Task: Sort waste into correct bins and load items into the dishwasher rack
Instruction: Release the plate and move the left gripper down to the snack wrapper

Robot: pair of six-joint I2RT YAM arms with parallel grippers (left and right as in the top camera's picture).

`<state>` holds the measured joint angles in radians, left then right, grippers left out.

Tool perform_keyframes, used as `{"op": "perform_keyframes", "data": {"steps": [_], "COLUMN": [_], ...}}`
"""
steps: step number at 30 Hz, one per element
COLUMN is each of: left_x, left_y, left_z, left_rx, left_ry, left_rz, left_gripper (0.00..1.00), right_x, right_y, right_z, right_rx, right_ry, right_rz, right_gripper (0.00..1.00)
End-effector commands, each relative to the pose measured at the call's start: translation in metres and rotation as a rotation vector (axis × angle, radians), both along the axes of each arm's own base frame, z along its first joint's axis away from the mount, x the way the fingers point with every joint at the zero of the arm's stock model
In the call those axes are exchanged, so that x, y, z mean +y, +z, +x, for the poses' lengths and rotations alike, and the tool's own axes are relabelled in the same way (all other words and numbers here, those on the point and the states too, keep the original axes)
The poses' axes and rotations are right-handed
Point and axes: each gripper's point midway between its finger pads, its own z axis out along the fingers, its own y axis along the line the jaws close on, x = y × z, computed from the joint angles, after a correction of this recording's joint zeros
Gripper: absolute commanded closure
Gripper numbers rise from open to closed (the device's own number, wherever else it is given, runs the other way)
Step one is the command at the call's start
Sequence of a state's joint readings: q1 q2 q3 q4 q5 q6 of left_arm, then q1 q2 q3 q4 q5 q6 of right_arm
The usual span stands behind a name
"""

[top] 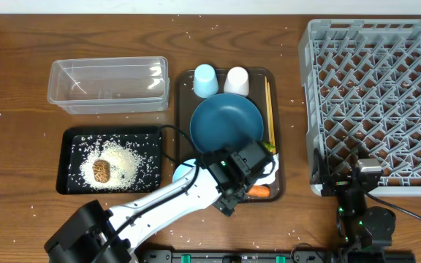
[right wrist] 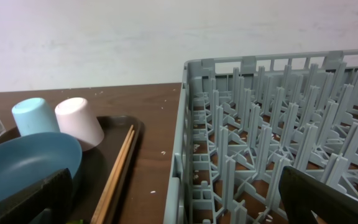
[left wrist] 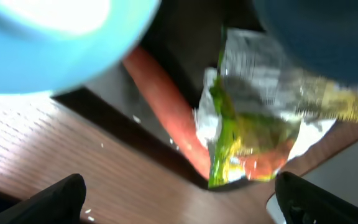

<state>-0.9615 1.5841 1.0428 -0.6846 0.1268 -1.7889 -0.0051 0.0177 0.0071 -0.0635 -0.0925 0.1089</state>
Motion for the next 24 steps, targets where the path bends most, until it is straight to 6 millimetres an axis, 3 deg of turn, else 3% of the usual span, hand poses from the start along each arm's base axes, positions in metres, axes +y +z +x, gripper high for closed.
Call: {"op": "perform_keyframes", "data": {"steps": [1, 14, 18, 24], "left_x": [0.006, 0.006, 0.005, 0.001], "left_y": [-0.007, -0.029, -0.031, -0.031], "left_z": [0.001, -0.006, -0.01, -0.016], "left_rx": [0.003, 0.042, 0.06, 0.063], "left_ry": [0.038, 0.072, 0.065, 0.045], "left_rz": [0.03, 0.008, 0.001, -0.004], "left_gripper": [0.02, 0.01, 0.11, 0.11], "right_x": [-0.002, -0.002, -0.002, -0.002], "right_y": [-0.001, -0.001, -0.001, -0.001], "right_z": [0.0, 0.0, 0.0, 0.0], "right_rx": [0.003, 0.003, 0.003, 0.003], "right_ry": [-0.01, -0.01, -0.01, -0.01], "right_rz": [-0.013, -0.013, -0.013, -0.013], "right_gripper": [0.01, 0.01, 0.01, 0.01]}}
